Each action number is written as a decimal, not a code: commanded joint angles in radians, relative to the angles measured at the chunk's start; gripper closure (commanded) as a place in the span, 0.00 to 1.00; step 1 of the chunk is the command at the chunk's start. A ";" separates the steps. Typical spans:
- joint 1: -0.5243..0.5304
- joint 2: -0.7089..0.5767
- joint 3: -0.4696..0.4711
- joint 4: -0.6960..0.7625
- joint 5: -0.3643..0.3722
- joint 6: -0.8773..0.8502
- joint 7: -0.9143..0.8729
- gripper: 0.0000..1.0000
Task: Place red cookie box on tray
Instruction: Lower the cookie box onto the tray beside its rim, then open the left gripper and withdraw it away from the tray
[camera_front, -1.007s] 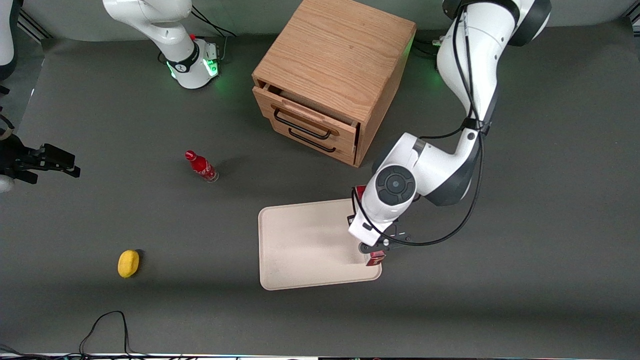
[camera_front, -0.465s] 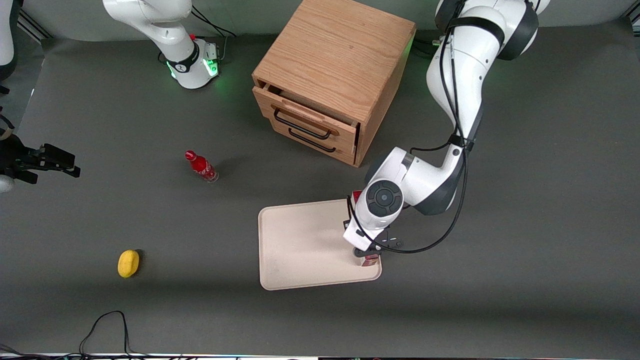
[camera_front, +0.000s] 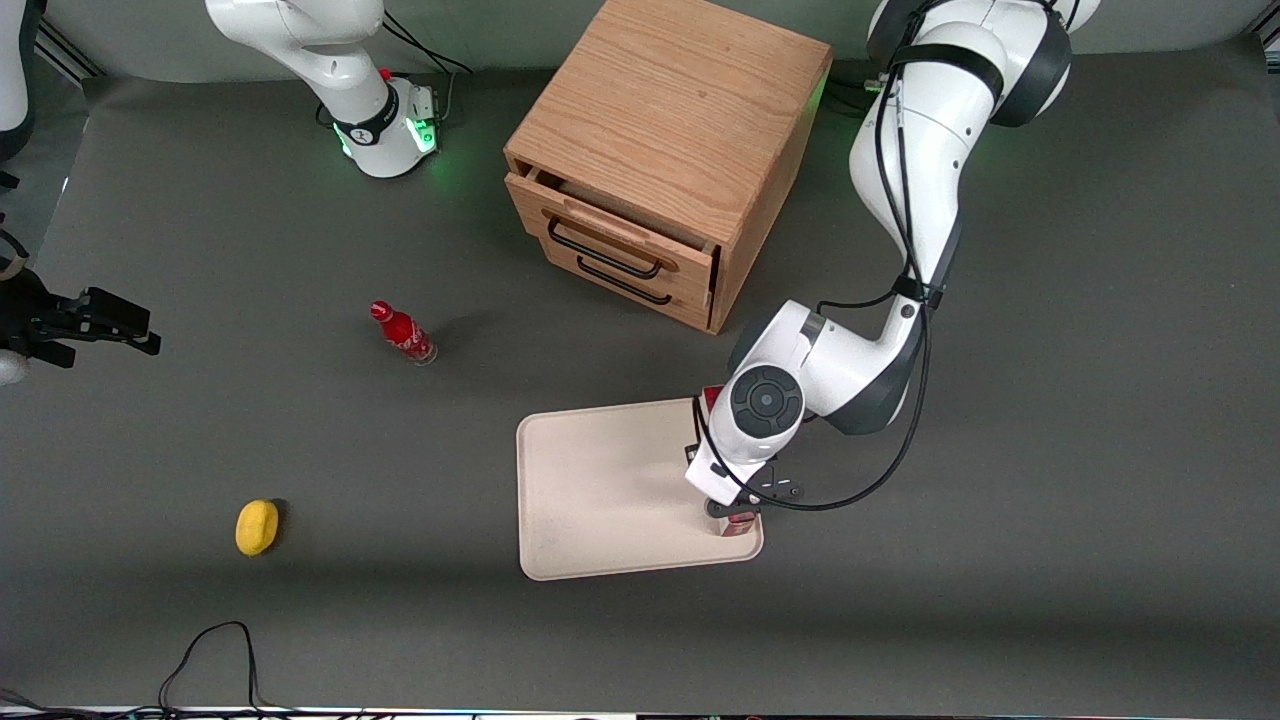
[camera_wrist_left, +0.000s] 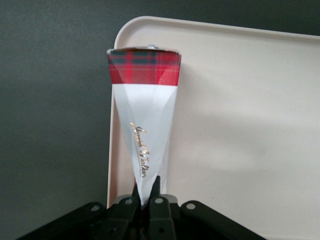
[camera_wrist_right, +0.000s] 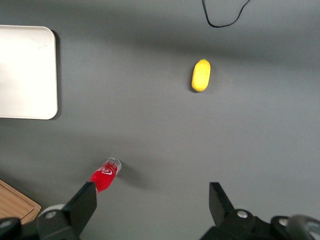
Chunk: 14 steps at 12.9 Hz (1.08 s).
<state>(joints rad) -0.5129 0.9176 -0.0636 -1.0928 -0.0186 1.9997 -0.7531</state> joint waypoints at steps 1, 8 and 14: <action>-0.012 0.012 0.011 0.031 -0.011 -0.006 0.000 0.07; -0.003 -0.031 0.016 0.033 0.002 -0.074 0.014 0.00; 0.119 -0.192 0.013 0.025 -0.004 -0.339 0.221 0.00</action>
<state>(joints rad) -0.4400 0.8087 -0.0455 -1.0450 -0.0173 1.7550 -0.6087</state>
